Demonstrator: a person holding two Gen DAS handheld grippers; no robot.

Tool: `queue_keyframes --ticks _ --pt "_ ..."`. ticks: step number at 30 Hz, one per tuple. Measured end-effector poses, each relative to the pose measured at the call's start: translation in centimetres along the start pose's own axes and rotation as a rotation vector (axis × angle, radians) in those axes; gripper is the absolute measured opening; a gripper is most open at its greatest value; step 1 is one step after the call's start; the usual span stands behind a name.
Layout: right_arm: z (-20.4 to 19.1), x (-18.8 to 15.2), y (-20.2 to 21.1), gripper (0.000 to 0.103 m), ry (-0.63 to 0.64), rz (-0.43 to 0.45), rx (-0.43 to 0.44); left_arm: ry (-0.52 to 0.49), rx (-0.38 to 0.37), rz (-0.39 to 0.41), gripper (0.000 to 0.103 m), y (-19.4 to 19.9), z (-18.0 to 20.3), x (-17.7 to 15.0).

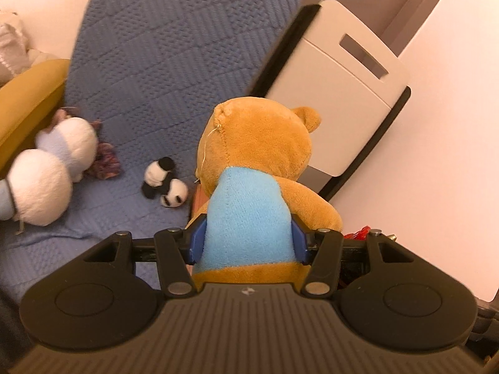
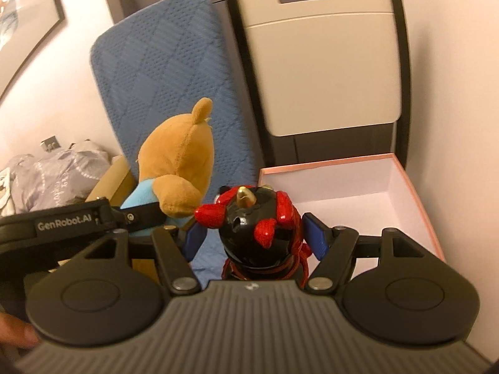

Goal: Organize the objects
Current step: 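Lift the teddy bear and red toy and carry both over the pink box, then lower the teddy bear and red toy into the box and open both tools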

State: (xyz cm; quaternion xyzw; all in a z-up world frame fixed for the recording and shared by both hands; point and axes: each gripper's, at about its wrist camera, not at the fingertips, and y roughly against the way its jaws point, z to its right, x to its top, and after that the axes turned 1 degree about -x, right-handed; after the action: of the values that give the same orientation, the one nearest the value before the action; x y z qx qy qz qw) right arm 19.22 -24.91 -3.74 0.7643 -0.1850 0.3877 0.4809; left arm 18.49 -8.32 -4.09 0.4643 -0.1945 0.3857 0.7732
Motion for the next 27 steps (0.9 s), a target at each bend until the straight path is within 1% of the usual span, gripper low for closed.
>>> queue_keyframes --ticks 3,10,13,16,22,24,25,27 --pt "1.7 0.4 -0.6 0.07 -0.01 -0.007 -0.013 -0.012 -0.011 -0.024 0.06 -2.5 1.4 0.0" --pt "6.1 0.6 -3.8 0.07 -0.034 -0.059 -0.051 -0.028 -0.005 -0.098 0.06 -8.6 2.9 -0.5" --pt "8.0 0.4 -5.7 0.07 -0.053 -0.093 -0.061 -0.026 0.002 -0.135 0.06 -11.5 2.9 -0.9" --pt "9.7 -0.1 -7.8 0.07 -0.065 -0.133 -0.075 -0.009 -0.012 -0.175 0.06 -14.3 2.9 -1.3" --pt "13.1 -1.2 -12.0 0.069 -0.089 -0.217 -0.087 -0.042 0.024 -0.246 0.06 -19.4 3.6 -2.0" --pt "14.1 -1.5 -13.3 0.067 -0.092 -0.24 -0.091 -0.058 0.037 -0.27 0.06 -20.6 3.5 -2.5" --pt "14.5 -1.7 -13.9 0.06 -0.092 -0.252 -0.097 -0.059 0.043 -0.284 0.06 -21.3 3.5 -2.8" --pt "15.4 -2.1 -15.3 0.06 -0.106 -0.292 -0.092 -0.06 0.047 -0.308 0.06 -22.4 3.3 -3.2"
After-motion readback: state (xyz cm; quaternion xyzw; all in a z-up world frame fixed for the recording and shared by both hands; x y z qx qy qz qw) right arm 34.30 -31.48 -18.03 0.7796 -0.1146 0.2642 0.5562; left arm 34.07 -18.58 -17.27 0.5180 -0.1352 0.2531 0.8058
